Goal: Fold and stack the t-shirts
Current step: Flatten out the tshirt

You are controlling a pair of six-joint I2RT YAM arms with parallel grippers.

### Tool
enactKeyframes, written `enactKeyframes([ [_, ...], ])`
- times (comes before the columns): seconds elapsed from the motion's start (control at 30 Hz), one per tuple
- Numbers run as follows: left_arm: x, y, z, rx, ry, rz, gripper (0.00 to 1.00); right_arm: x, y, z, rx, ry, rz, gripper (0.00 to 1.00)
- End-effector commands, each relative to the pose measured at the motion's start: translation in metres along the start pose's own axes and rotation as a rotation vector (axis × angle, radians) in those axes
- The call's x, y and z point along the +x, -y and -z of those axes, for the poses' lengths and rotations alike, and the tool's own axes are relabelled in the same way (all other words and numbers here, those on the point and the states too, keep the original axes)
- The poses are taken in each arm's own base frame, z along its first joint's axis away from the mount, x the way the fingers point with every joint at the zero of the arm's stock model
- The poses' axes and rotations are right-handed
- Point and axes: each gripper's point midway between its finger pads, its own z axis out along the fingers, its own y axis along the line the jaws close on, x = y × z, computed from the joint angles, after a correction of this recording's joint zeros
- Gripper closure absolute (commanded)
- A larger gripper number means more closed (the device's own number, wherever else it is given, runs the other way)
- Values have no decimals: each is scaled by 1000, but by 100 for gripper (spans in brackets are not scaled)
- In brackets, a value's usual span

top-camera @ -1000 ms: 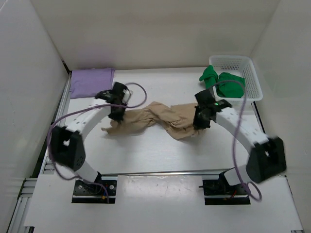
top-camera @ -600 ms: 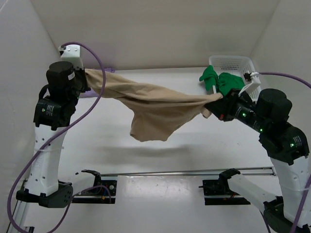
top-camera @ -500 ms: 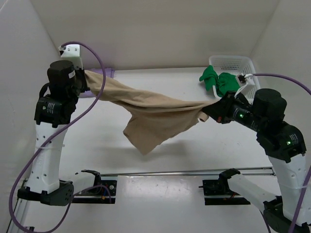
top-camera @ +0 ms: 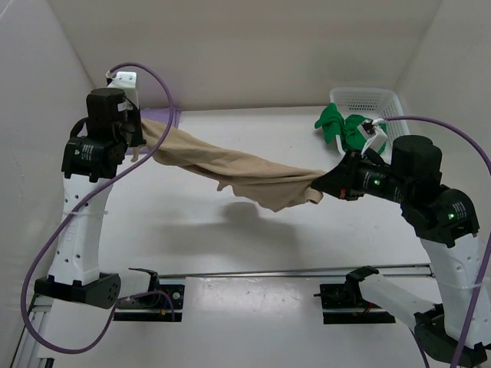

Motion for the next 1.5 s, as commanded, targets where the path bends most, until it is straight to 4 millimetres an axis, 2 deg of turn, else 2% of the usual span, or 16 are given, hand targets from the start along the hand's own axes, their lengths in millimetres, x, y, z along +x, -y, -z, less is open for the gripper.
enactKeyframes([
  [0.0, -4, 7, -11, 60, 26, 23, 90, -11, -29, -1, -139, -7, -16, 100],
  [0.1, 1, 33, -53, 141, -51, 7, 90, -34, -2, -44, -57, -64, -151, 97],
  [0.17, 6, 50, -110, 167, -168, -7, 86, -44, 29, -74, 17, -99, -261, 84],
  [0.2, 10, 57, -131, 178, -214, -13, 71, -52, 69, -106, 96, -133, -376, 79],
  [0.23, 48, 73, -189, 178, -366, -39, 56, -58, 91, -120, 144, -132, -430, 68],
  [0.27, 29, 73, -196, 169, -353, -38, 41, -57, 117, -136, 193, -149, -496, 29],
  [0.37, 82, 81, -252, 61, -508, -122, 0, -46, 199, -190, 359, -261, -641, 0],
  [0.4, 94, 79, -256, 44, -535, -134, 0, -54, 205, -189, 422, -245, -602, 0],
  [0.5, 129, 73, -231, 89, -600, -117, 0, -41, 214, -187, 536, -257, -475, 0],
  [0.63, 111, 62, -192, 125, -508, -67, 0, 5, 218, -176, 616, -320, -394, 0],
  [0.8, 99, 65, -124, 252, -455, -17, 0, 87, 177, -180, 586, -436, -148, 0],
  [0.9, 142, 89, -94, 319, -532, -73, 0, 120, 159, -192, 602, -465, 43, 0],
  [0.97, 200, 97, -84, 319, -680, -141, 0, 142, 152, -208, 573, -515, 83, 0],
  [1.03, 241, 99, -82, 309, -786, -188, 0, 153, 141, -226, 530, -552, 125, 0],
  [1.23, 260, 101, -118, 340, -767, -91, 0, 157, 94, -276, 429, -574, 376, 0],
  [1.47, 288, 104, -148, 316, -844, -99, 3, 179, 103, -270, 442, -606, 372, 0],
])
